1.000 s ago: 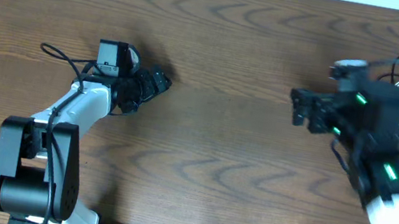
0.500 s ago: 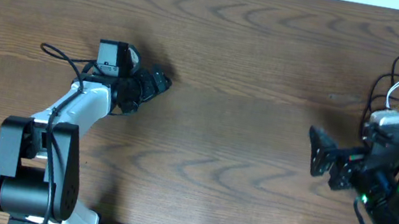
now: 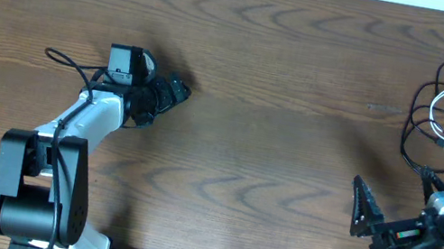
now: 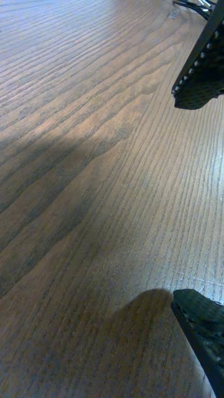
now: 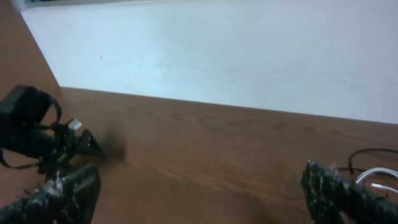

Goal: Untangle cables

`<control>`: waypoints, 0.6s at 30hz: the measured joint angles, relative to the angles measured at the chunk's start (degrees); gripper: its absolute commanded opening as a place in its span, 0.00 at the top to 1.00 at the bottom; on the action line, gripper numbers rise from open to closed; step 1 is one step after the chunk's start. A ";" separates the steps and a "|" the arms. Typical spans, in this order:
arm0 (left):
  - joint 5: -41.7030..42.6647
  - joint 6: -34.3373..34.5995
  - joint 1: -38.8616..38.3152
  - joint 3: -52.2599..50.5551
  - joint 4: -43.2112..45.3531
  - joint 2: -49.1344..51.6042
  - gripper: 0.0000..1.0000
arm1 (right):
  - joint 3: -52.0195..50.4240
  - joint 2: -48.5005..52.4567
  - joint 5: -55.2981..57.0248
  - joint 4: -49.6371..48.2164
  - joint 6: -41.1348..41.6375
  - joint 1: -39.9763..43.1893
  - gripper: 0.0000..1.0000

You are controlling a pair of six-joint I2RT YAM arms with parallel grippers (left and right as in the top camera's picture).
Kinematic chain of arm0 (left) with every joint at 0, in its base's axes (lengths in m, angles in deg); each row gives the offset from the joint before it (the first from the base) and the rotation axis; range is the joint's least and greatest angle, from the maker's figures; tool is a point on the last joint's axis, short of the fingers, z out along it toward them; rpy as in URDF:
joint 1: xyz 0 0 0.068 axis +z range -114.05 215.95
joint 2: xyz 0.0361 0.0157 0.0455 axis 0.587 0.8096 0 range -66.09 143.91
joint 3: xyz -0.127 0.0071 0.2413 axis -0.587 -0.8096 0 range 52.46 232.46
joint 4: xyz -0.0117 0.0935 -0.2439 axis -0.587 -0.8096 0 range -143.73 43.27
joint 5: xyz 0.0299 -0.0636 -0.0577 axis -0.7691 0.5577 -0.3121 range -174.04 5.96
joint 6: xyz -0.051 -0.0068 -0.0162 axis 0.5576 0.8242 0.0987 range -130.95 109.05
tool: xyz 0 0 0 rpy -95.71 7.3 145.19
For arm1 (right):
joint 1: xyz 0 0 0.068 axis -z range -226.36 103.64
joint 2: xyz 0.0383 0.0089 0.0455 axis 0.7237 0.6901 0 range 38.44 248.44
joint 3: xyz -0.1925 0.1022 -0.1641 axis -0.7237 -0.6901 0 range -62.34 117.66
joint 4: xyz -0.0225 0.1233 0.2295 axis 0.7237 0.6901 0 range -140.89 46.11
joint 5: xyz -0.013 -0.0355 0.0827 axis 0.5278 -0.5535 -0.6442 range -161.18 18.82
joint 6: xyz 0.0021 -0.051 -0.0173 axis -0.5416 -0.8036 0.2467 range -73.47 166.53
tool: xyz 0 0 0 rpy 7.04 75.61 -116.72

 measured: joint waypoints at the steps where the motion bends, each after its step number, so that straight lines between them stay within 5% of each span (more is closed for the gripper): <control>1: 0.00 0.00 0.00 0.00 -0.02 0.00 0.02 | -1.11 -0.59 0.02 -1.20 0.00 0.00 0.01; 13: -0.02 0.00 0.00 0.00 0.00 0.00 0.02 | -12.63 -2.67 0.00 -26.36 0.02 0.11 0.01; 18: 0.00 0.00 0.00 0.00 0.00 0.00 0.02 | -17.92 -5.25 0.00 -29.73 0.00 0.11 0.01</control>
